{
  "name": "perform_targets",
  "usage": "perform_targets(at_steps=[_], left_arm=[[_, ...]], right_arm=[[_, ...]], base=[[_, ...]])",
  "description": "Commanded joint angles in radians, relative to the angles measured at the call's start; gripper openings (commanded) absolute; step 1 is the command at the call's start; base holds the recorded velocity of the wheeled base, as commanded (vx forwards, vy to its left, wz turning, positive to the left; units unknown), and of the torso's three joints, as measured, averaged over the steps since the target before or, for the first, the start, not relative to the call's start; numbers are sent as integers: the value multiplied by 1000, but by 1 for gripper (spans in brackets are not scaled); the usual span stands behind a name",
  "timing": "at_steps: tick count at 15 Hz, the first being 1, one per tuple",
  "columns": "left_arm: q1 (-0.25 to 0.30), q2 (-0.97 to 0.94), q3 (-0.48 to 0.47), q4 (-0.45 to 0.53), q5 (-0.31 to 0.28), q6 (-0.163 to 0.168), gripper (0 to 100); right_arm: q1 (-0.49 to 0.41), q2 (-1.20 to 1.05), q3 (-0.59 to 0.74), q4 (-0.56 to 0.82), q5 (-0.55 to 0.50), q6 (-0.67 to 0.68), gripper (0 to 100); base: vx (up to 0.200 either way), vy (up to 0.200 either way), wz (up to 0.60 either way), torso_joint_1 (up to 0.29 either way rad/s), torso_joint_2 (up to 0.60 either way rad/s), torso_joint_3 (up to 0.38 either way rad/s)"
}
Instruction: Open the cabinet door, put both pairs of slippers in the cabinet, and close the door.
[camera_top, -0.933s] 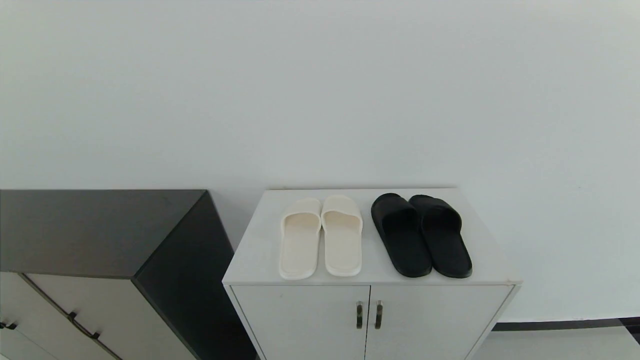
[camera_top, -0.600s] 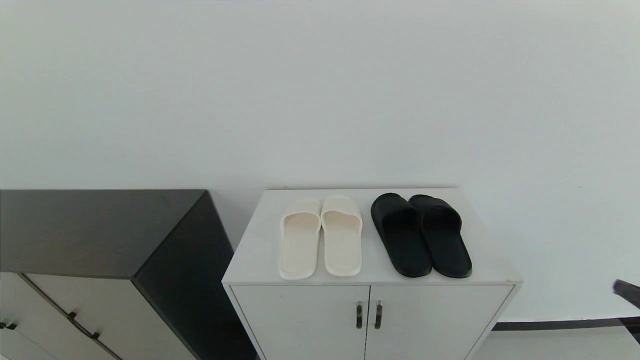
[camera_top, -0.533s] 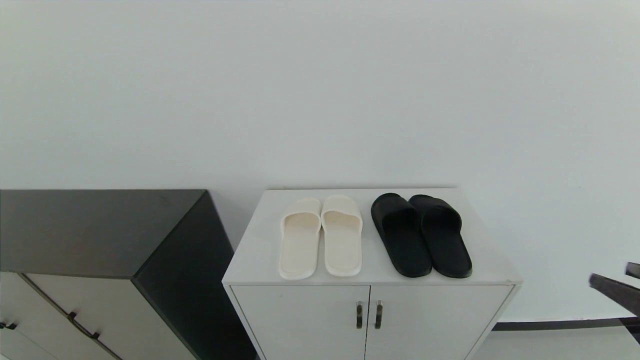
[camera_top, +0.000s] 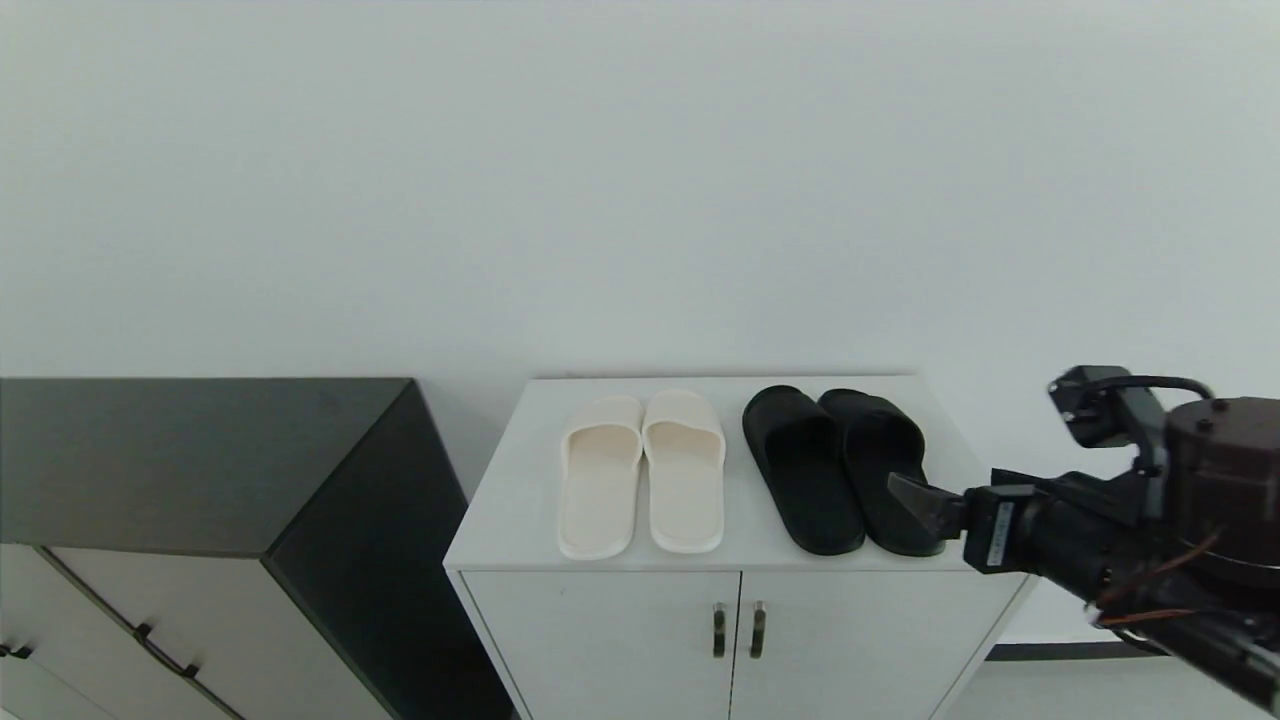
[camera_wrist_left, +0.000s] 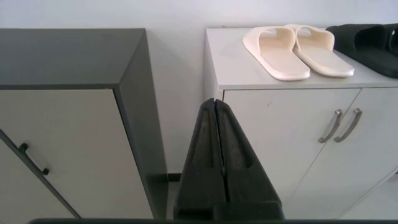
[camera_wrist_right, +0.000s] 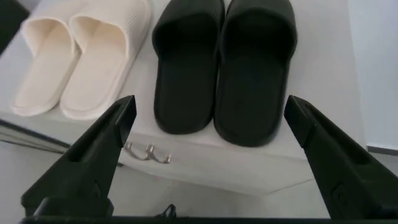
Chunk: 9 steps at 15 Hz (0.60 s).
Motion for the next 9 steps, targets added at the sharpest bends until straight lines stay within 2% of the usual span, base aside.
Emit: perform_targets(at_steps=[1, 9], left_arm=[[0, 0, -1, 0, 0, -1, 0], [0, 0, -1, 0, 0, -4, 0]], right_arm=[[8, 231, -77, -78, -62, -4, 100], [-46, 473, -173, -281, -61, -70, 100]], base=[[0, 0, 0, 0, 0, 0], [0, 0, 0, 0, 0, 0]])
